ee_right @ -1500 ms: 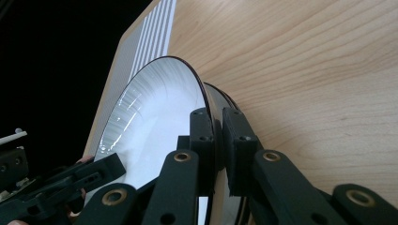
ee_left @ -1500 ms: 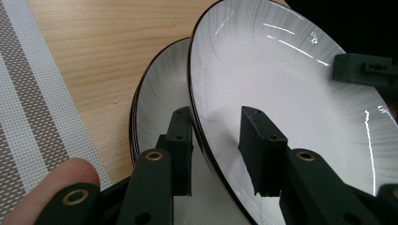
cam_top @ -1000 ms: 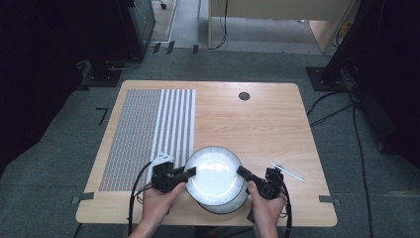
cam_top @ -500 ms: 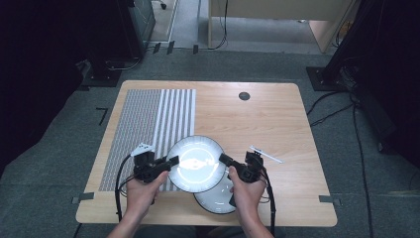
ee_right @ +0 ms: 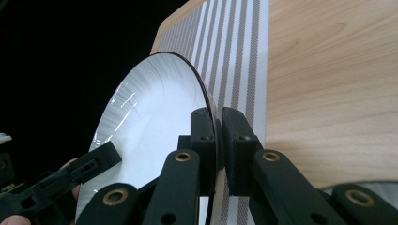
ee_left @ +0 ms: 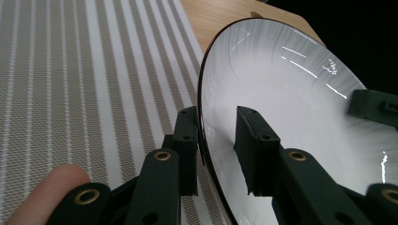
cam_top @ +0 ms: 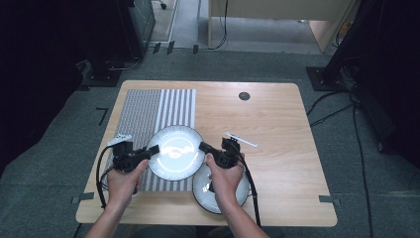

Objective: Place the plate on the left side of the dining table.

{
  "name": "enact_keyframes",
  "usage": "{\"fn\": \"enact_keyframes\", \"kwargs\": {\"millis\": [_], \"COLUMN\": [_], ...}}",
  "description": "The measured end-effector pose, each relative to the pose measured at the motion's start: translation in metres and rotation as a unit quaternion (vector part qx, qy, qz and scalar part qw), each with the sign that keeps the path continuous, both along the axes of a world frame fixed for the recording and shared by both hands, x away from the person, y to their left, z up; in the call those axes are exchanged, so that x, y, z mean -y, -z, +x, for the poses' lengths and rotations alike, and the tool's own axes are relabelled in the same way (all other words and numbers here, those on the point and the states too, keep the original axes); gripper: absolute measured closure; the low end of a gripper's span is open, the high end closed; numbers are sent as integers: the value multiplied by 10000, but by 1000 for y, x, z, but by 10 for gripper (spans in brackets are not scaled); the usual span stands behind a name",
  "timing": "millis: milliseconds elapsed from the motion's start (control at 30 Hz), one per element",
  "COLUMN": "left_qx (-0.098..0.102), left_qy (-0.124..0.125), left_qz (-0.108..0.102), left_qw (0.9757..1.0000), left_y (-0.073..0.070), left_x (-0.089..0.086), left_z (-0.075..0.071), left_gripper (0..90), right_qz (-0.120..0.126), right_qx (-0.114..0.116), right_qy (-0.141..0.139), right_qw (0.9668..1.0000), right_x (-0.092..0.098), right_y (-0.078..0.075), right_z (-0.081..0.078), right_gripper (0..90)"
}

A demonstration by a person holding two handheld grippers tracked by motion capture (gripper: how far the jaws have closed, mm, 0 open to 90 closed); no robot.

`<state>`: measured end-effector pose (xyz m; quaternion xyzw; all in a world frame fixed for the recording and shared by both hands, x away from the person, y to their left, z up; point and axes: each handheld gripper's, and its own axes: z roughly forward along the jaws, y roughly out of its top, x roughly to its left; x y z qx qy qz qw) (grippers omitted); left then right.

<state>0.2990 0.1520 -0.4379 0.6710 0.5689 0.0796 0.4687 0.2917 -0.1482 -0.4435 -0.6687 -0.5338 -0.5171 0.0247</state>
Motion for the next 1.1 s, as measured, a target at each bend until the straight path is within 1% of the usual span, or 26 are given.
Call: {"fn": "enact_keyframes", "kwargs": {"millis": [67, 100, 367, 433, 467, 500, 533, 633, 667, 767, 867, 967, 1067, 1100], "left_qx": [2, -13, -21, -18, -19, -12, -25, -35, -35, -85, -134, -241, -282, -282], "left_qy": [-15, -58, -252, -282, -342, -367, -410, -503, -503, -609, -716, -820, -969, -969], "left_qz": [3, 18, 63, 70, 71, 98, 127, 162, 162, 218, 209, 198, 167, 167], "left_qw": [10000, 10000, 9997, 9996, 9994, 9993, 9991, 9986, 9986, 9979, 9971, 9961, 9948, 9948], "left_y": [0, 0, 3, 3, 3, 2, 3, 4, 4, 8, 12, 19, 26, 26], "left_x": [-2, -7, -23, -26, -30, -32, -35, -40, -40, -46, -52, -57, -61, -61], "left_z": [1, 3, 15, 17, 21, 23, 26, 33, 33, 43, 49, 58, 67, 67], "left_gripper": [706, 706, 706, 707, 707, 711, 712, 712, 711, 712, 716, 715, 720, 723], "right_qz": [-14, -11, -15, -11, 17, 80, 91, 69, 70, 44, 47, -48, -229, -229], "right_qx": [-1, -23, -133, -130, -141, -194, -254, -296, -322, -371, -457, -484, -426, -426], "right_qy": [-13, -35, -131, -152, -182, -222, -241, -266, -281, -314, -337, -354, -367, -367], "right_qw": [10000, 10000, 9998, 9998, 9997, 9995, 9993, 9992, 9991, 9988, 9984, 9982, 9982, 9982], "right_x": [-3, -7, -27, -29, -31, -34, -39, -45, -48, -55, -62, -70, -78, -78], "right_y": [0, 0, 2, 3, 4, 5, 7, 9, 10, 13, 17, 22, 27, 27], "right_z": [2, 7, 27, 29, 32, 38, 44, 54, 58, 67, 76, 86, 95, 95], "right_gripper": [850, 849, 849, 850, 849, 849, 850, 850, 850, 851, 851, 851, 851, 851]}}
